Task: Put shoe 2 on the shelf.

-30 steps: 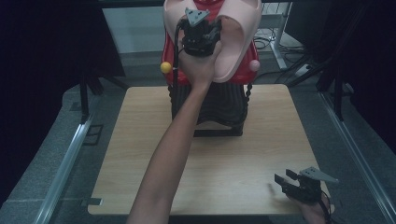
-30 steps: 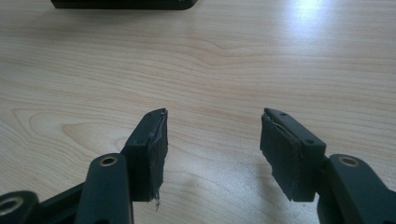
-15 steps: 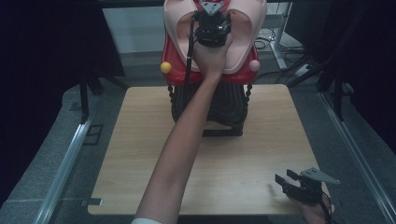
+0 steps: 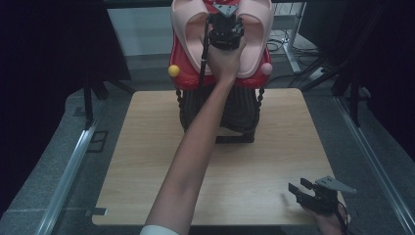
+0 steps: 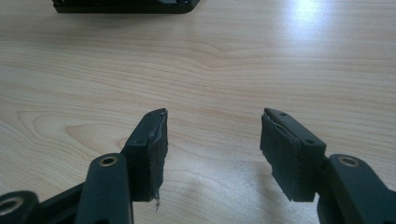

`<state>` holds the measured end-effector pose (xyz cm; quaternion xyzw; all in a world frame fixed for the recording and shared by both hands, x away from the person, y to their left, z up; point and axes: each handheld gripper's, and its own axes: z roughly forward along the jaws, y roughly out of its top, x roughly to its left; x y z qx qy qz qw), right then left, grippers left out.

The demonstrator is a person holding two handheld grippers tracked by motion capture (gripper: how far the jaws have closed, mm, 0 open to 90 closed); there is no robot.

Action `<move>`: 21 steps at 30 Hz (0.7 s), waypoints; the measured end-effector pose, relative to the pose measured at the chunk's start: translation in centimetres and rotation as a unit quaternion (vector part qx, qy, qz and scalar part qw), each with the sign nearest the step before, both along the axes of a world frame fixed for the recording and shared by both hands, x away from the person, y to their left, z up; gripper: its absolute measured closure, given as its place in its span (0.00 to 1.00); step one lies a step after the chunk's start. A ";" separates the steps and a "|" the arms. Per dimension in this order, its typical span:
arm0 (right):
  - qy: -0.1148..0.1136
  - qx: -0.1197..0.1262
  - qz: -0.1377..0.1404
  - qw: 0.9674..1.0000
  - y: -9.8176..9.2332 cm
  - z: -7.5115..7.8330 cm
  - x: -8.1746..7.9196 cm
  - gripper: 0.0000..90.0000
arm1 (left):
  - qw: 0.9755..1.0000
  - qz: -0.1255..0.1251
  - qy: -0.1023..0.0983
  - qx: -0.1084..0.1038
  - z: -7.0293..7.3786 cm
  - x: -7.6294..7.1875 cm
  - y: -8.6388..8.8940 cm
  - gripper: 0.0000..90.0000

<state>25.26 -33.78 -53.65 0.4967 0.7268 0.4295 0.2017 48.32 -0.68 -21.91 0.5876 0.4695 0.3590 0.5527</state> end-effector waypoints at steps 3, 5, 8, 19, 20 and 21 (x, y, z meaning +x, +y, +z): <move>0.002 0.001 0.000 1.000 0.1 -0.1 0.0 0.46 | 1.000 0.002 -0.008 0.004 0.0 -0.3 0.5 0.76; 0.001 -0.001 0.000 1.000 0.2 -0.1 0.0 0.46 | 1.000 -0.005 -0.011 -0.001 0.0 -0.5 1.1 0.70; 0.002 -0.003 0.003 1.000 0.3 0.0 0.0 0.46 | 1.000 -0.022 -0.012 -0.003 0.1 -1.1 1.8 0.64; -0.001 -0.004 -0.001 1.000 0.2 0.1 0.0 0.46 | 0.994 -0.111 -0.013 -0.002 -0.8 -4.6 4.0 0.59; -0.001 -0.004 -0.002 1.000 0.2 0.1 0.0 0.46 | 0.993 -0.117 -0.013 -0.001 -1.0 -5.0 4.2 0.59; 0.000 -0.005 -0.002 1.000 0.2 0.1 0.0 0.46 | 0.992 -0.125 -0.015 0.001 -1.2 -5.3 4.4 0.59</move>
